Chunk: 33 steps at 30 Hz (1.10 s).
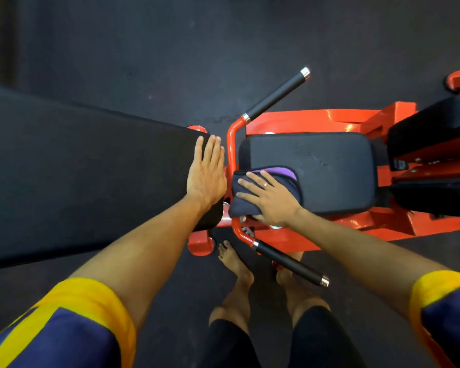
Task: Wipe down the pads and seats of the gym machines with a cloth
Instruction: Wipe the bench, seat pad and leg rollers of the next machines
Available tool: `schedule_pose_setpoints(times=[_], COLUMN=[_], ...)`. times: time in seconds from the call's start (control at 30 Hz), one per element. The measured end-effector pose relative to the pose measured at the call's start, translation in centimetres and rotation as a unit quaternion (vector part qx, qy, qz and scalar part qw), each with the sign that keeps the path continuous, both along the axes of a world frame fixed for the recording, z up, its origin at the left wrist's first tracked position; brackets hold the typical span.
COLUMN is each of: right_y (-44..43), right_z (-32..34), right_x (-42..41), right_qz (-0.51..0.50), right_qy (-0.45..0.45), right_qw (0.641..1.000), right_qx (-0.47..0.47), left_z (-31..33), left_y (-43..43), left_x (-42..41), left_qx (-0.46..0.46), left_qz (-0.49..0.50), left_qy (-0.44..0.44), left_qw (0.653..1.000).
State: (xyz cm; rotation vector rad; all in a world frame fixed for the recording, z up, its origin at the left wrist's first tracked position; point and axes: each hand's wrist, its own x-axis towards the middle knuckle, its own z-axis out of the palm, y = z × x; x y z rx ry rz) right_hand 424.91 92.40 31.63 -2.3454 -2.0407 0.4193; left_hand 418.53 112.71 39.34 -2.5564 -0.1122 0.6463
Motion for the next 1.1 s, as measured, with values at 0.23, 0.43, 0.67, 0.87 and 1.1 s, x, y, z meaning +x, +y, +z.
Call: schedule_pose_setpoints(times=[0.23,0.43,0.67,0.87,1.1], right_y=[8.4,-0.5,6.0,3.9,1.8], right_z=[0.3,-0.7,-1.1,-1.2,-1.7], right_x=[5.3,-1.7,3.4,5.3,1.1], right_qz=[-0.171,-0.066,-0.100,-0.290,-0.216], right_qy=[-0.018,0.040,-0.008,0.000,0.004], right_qw=[0.985,0.997,0.995,0.951,0.974], right_qx=[-0.033,0.009,0.017,0.103,0.063], left_z=[-1.1,-0.6,-0.8,-1.1,-1.2], left_y=[-0.2,-0.6,-0.6,-0.5,-0.3], left_x=[-0.1,0.1,0.0,0.1,0.0], left_qx=[0.014,0.011,0.001,-0.007,-0.015], left_qz=[0.005,0.006,0.007,0.011,0.011], left_qy=[-0.003,0.000,-0.010,-0.020,-0.016], left_qw=[1.000,1.000,1.000,1.000,1.000])
